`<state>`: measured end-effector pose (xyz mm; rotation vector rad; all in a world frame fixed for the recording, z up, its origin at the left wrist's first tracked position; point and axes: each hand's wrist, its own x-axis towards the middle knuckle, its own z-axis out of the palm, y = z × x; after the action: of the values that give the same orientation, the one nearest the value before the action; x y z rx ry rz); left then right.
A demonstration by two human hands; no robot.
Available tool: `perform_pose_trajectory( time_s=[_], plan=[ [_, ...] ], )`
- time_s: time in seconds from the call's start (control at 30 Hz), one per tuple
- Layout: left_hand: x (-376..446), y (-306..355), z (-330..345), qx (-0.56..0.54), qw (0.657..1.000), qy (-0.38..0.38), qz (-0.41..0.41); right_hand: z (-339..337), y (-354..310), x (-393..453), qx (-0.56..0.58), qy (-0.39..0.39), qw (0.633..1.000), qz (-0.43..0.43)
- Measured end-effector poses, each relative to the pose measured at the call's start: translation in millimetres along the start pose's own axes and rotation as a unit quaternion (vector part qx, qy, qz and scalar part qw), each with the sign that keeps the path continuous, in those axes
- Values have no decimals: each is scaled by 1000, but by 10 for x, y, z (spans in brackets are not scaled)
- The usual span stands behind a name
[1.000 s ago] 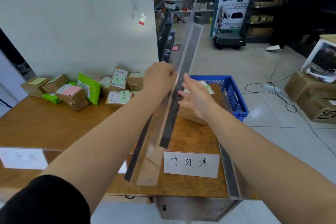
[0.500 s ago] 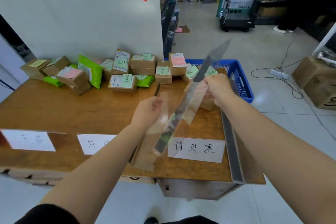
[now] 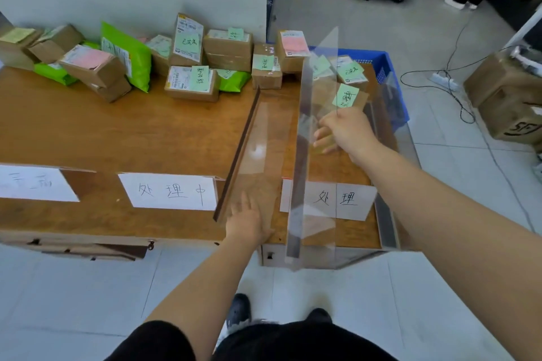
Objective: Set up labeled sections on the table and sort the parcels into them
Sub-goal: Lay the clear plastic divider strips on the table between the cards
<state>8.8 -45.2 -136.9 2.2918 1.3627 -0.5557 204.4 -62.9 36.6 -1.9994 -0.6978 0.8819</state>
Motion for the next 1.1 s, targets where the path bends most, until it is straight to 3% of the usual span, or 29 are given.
perform_pose_trajectory(
  time_s=[0.3, 0.43, 0.57, 0.7, 0.87, 1.1],
  plan=[
    [29, 144, 0, 55, 998, -21, -18, 210, 61, -50, 41, -6, 999, 11],
    [10, 175, -179, 82, 996, -15, 43, 192, 2, -45, 37, -9, 999, 9],
    [-20, 7, -574, -63, 993, 45, 84, 135, -51, 1, 41, 2, 999, 3],
    [-108, -148, -839, -251, 964, 49, 72, 250, -111, 104, 24, -5, 1000, 16],
    [-197, -224, -902, -359, 931, 26, 54, 594, -177, 195, -10, -35, 999, 19],
    [-181, -332, -982, -410, 911, 22, 43, 934, -333, 403, -72, -23, 997, -13]
  ],
)
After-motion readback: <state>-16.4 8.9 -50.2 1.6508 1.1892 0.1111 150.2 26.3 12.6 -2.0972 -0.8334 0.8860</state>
